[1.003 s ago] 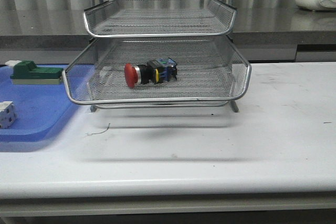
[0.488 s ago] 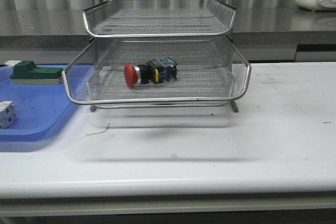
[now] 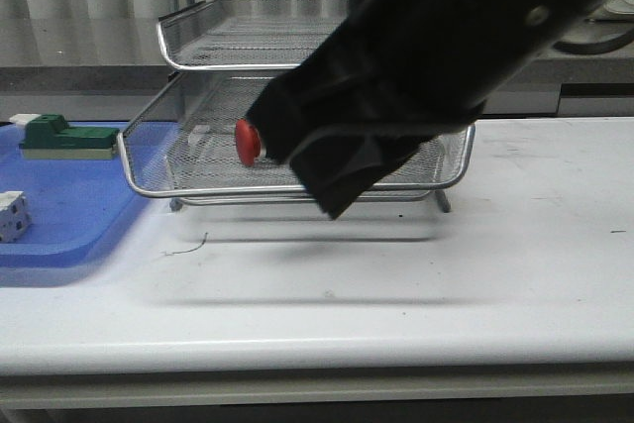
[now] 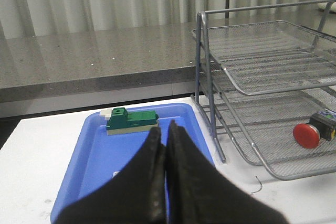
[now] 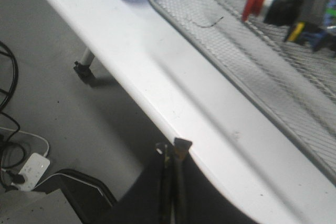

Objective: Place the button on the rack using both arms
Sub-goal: 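Push the middle wire tray back into the rack with the right gripper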

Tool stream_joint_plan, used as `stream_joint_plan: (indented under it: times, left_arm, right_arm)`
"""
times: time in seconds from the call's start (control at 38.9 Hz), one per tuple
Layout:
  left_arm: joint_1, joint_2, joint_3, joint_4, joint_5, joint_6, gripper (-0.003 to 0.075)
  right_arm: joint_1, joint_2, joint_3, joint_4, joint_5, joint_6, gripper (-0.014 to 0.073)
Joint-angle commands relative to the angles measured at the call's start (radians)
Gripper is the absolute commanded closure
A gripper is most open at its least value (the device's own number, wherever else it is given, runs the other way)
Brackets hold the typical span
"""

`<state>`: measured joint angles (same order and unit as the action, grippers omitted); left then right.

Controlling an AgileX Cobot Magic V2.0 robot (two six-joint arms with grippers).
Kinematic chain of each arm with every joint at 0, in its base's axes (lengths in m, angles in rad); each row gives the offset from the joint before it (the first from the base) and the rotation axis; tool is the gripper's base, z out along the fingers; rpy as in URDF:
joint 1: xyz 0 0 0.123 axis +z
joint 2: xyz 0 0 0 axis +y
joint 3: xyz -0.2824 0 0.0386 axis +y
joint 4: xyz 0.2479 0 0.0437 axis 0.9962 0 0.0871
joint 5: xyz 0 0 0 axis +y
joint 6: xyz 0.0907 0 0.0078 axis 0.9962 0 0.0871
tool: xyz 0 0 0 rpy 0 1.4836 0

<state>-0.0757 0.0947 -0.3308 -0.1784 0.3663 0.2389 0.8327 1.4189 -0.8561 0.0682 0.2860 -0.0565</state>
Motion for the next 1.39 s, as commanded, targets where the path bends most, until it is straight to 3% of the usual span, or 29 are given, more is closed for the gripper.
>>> stream_joint_plan:
  times: [0.0,0.39,1.36]
  left_arm:
    - [-0.001,0.01,-0.027,-0.014,-0.082,-0.011,0.0739]
    - [-0.001,0.01,-0.027,-0.014,-0.082,-0.011,0.0739]
    - [-0.001,0.01,-0.027,-0.014,-0.082,-0.011,0.0739]
  right_arm:
    - [0.008,0.051,-0.072,0.02,-0.046,-0.004,0.0655]
    - [-0.057,0.257,-0.218,0.033,0.02,-0.004,0.0655]
    - [-0.201,0.422,-0.463,0.025,0.069,-0.004,0.0655]
